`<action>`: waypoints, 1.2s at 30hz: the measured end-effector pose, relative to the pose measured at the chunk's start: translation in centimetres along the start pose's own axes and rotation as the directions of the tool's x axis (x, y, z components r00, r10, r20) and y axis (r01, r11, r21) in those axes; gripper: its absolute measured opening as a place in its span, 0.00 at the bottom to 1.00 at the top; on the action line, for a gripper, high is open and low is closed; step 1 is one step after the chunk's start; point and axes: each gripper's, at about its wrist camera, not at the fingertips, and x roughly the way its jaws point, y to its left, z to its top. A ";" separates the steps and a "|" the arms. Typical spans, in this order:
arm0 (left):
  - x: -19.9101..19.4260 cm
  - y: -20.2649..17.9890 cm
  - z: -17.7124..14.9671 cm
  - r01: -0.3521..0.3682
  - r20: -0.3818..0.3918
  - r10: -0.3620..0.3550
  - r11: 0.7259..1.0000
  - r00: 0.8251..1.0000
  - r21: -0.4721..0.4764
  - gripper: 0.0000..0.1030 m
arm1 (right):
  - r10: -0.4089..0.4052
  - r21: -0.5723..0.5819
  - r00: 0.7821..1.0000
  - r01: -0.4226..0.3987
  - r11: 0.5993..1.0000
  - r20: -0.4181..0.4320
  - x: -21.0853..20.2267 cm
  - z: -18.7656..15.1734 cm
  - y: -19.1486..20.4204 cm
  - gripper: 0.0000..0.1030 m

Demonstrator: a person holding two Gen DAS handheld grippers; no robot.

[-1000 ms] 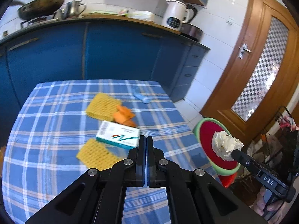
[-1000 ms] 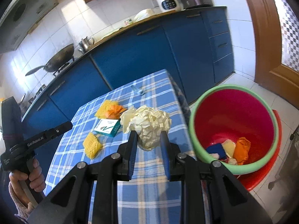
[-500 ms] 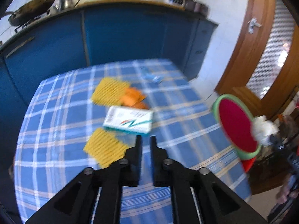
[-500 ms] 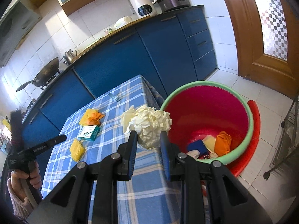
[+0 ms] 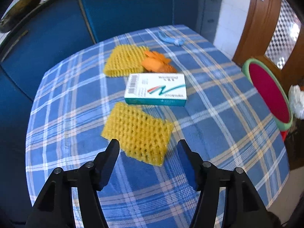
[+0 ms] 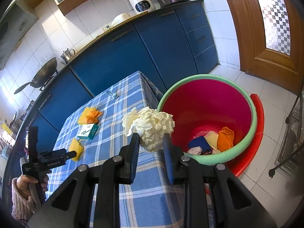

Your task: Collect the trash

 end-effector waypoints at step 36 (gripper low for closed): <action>-6.8 -7.1 3.1 0.282 0.258 -0.295 0.955 0.920 0.086 0.09 | -0.090 0.034 0.995 0.089 0.995 0.032 -0.4 1.2 -2.7 0.27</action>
